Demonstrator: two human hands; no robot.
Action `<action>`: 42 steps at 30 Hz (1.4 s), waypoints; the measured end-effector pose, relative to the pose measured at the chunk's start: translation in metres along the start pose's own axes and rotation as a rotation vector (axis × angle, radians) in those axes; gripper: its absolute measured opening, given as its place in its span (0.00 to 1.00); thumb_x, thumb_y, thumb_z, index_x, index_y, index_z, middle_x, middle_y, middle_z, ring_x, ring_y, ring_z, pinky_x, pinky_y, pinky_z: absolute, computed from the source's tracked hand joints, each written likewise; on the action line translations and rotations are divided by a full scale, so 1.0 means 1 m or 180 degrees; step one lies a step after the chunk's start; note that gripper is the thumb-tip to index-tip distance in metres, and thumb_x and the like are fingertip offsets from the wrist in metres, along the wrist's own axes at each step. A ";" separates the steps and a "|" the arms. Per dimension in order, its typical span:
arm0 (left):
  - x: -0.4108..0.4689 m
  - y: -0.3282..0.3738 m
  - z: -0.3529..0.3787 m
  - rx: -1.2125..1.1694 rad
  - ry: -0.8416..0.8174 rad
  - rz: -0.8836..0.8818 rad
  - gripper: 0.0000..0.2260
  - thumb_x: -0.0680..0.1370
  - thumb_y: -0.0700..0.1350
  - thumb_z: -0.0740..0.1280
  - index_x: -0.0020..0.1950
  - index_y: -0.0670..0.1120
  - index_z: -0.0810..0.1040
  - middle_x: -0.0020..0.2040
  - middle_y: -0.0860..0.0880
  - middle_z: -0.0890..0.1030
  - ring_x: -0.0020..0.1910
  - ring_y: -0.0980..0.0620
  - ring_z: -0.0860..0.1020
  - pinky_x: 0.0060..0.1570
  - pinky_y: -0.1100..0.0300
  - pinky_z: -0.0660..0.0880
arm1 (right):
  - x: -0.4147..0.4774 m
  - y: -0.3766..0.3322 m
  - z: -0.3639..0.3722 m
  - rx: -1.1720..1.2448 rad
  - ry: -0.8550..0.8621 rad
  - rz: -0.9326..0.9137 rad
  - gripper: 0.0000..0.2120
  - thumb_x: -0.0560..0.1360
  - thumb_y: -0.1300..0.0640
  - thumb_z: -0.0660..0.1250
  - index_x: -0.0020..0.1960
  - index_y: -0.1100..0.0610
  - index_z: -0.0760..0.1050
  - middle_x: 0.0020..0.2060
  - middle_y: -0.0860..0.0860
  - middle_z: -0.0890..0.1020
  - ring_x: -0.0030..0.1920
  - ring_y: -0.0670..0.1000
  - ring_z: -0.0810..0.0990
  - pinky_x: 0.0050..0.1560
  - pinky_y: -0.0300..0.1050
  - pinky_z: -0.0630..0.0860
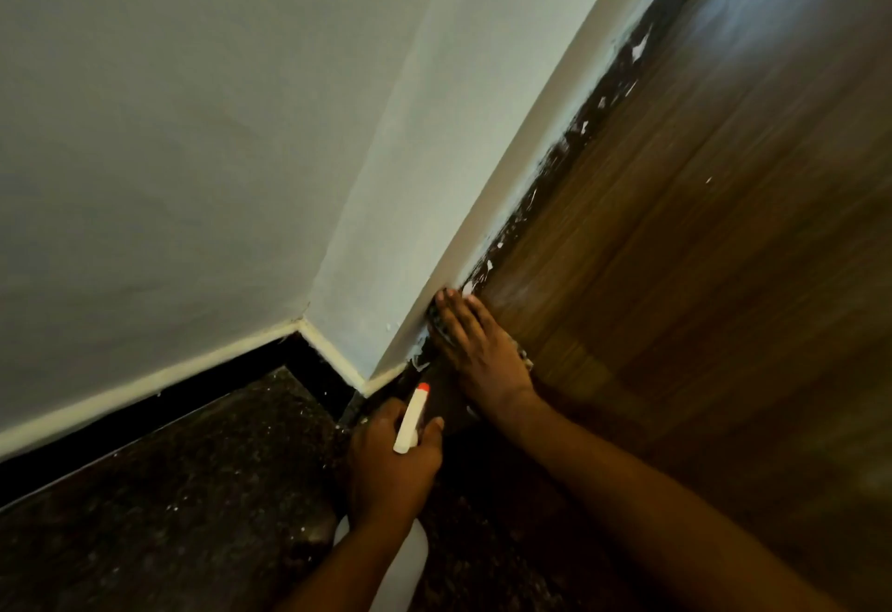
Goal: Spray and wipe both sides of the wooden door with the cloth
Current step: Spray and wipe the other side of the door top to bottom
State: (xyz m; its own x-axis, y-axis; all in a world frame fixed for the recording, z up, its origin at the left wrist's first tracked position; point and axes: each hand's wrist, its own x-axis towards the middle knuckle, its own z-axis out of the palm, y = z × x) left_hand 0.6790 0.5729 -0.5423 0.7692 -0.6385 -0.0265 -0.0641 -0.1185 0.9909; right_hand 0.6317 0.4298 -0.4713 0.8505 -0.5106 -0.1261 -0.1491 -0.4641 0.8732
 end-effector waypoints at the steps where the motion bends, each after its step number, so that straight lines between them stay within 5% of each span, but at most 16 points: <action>1: -0.001 0.002 -0.002 -0.0018 0.0008 -0.0014 0.11 0.71 0.51 0.73 0.48 0.48 0.78 0.36 0.56 0.74 0.36 0.56 0.73 0.42 0.57 0.74 | 0.001 0.007 -0.001 0.0070 -0.0136 -0.0378 0.41 0.79 0.42 0.59 0.82 0.57 0.43 0.80 0.62 0.39 0.79 0.64 0.36 0.77 0.62 0.34; 4: -0.001 0.006 -0.010 -0.0208 0.0075 -0.0010 0.12 0.70 0.50 0.73 0.51 0.49 0.80 0.37 0.57 0.75 0.37 0.55 0.74 0.44 0.56 0.76 | 0.005 0.056 -0.020 -0.0207 -0.0224 -0.1410 0.29 0.80 0.43 0.56 0.79 0.49 0.61 0.81 0.51 0.53 0.81 0.54 0.46 0.75 0.63 0.28; 8: 0.000 -0.003 -0.017 -0.0249 0.0108 -0.0006 0.12 0.69 0.51 0.73 0.51 0.49 0.80 0.40 0.52 0.80 0.39 0.52 0.78 0.45 0.54 0.79 | 0.013 0.093 -0.030 -0.0337 0.0105 -0.1089 0.30 0.78 0.41 0.43 0.79 0.44 0.59 0.81 0.49 0.54 0.81 0.54 0.44 0.72 0.63 0.24; 12: 0.004 -0.010 -0.018 -0.0158 0.0067 -0.0017 0.12 0.70 0.50 0.73 0.50 0.48 0.80 0.40 0.51 0.81 0.39 0.51 0.79 0.43 0.54 0.78 | 0.009 0.020 -0.001 -0.0369 -0.0119 -0.1135 0.29 0.81 0.45 0.57 0.80 0.50 0.57 0.81 0.54 0.49 0.80 0.59 0.41 0.74 0.66 0.29; 16: 0.008 -0.019 -0.014 -0.0070 -0.0022 0.0088 0.13 0.70 0.49 0.73 0.52 0.48 0.80 0.42 0.52 0.80 0.39 0.56 0.76 0.43 0.60 0.75 | -0.008 -0.055 0.052 -0.0350 0.0066 -0.0860 0.31 0.82 0.52 0.57 0.80 0.60 0.50 0.80 0.58 0.48 0.80 0.61 0.45 0.72 0.61 0.25; 18: 0.007 -0.022 -0.011 -0.0067 -0.0194 0.0083 0.12 0.69 0.50 0.74 0.51 0.50 0.79 0.44 0.52 0.80 0.41 0.56 0.77 0.42 0.64 0.75 | -0.041 -0.064 0.080 -0.0098 0.0294 -0.0562 0.41 0.73 0.53 0.69 0.80 0.58 0.55 0.80 0.58 0.55 0.80 0.60 0.54 0.77 0.60 0.31; 20: 0.003 -0.025 -0.006 -0.0008 -0.0399 0.0047 0.13 0.69 0.51 0.74 0.50 0.51 0.79 0.44 0.54 0.79 0.43 0.57 0.77 0.43 0.67 0.74 | -0.088 -0.060 0.108 -0.0004 0.0168 -0.0371 0.54 0.62 0.54 0.79 0.81 0.56 0.54 0.81 0.58 0.52 0.80 0.60 0.51 0.79 0.61 0.40; 21: -0.001 -0.025 -0.003 0.0087 -0.0479 0.0057 0.11 0.69 0.50 0.74 0.48 0.50 0.79 0.40 0.56 0.77 0.39 0.59 0.75 0.40 0.73 0.70 | -0.114 -0.056 0.121 0.0087 0.0271 -0.0236 0.53 0.64 0.52 0.80 0.81 0.55 0.54 0.81 0.57 0.52 0.80 0.60 0.51 0.79 0.61 0.43; 25: -0.019 -0.025 0.005 0.0426 -0.0678 0.0079 0.06 0.71 0.49 0.72 0.39 0.50 0.77 0.30 0.58 0.69 0.28 0.63 0.67 0.29 0.76 0.66 | -0.168 -0.046 0.136 0.0529 0.0485 0.0275 0.47 0.69 0.38 0.75 0.80 0.51 0.59 0.81 0.55 0.55 0.80 0.59 0.51 0.78 0.63 0.43; 29: -0.020 -0.017 0.010 0.0370 -0.0504 -0.0142 0.08 0.72 0.51 0.71 0.44 0.48 0.79 0.32 0.58 0.69 0.31 0.60 0.67 0.30 0.72 0.63 | -0.163 -0.054 0.139 0.0770 0.0492 0.0391 0.44 0.69 0.46 0.75 0.79 0.55 0.61 0.81 0.57 0.54 0.80 0.61 0.52 0.78 0.63 0.42; 35: -0.011 -0.030 -0.005 0.0162 -0.0366 -0.0220 0.12 0.69 0.49 0.74 0.52 0.51 0.81 0.43 0.53 0.80 0.43 0.53 0.79 0.48 0.55 0.78 | -0.078 -0.082 0.123 0.0617 0.0546 -0.0193 0.33 0.76 0.56 0.59 0.79 0.62 0.58 0.80 0.60 0.55 0.79 0.63 0.50 0.78 0.59 0.38; 39: -0.001 -0.043 -0.021 0.0256 -0.0216 -0.0134 0.16 0.71 0.47 0.73 0.58 0.52 0.80 0.48 0.51 0.82 0.43 0.56 0.77 0.45 0.64 0.74 | 0.000 -0.109 0.097 0.0649 0.0703 0.0257 0.31 0.80 0.54 0.52 0.80 0.62 0.51 0.80 0.61 0.47 0.80 0.63 0.40 0.77 0.59 0.33; 42: 0.007 -0.051 -0.028 0.0367 -0.0177 -0.0218 0.09 0.71 0.48 0.73 0.50 0.52 0.81 0.42 0.52 0.82 0.40 0.55 0.78 0.40 0.63 0.73 | 0.017 -0.124 0.096 0.0849 0.0665 0.0259 0.31 0.78 0.57 0.56 0.79 0.62 0.58 0.80 0.60 0.52 0.80 0.62 0.43 0.79 0.56 0.39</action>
State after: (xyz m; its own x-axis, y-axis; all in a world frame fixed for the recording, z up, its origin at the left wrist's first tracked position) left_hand 0.7057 0.5956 -0.5892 0.7379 -0.6668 -0.1041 -0.0877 -0.2477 0.9649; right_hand 0.6161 0.4098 -0.6271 0.9112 -0.4073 0.0619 -0.3237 -0.6149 0.7191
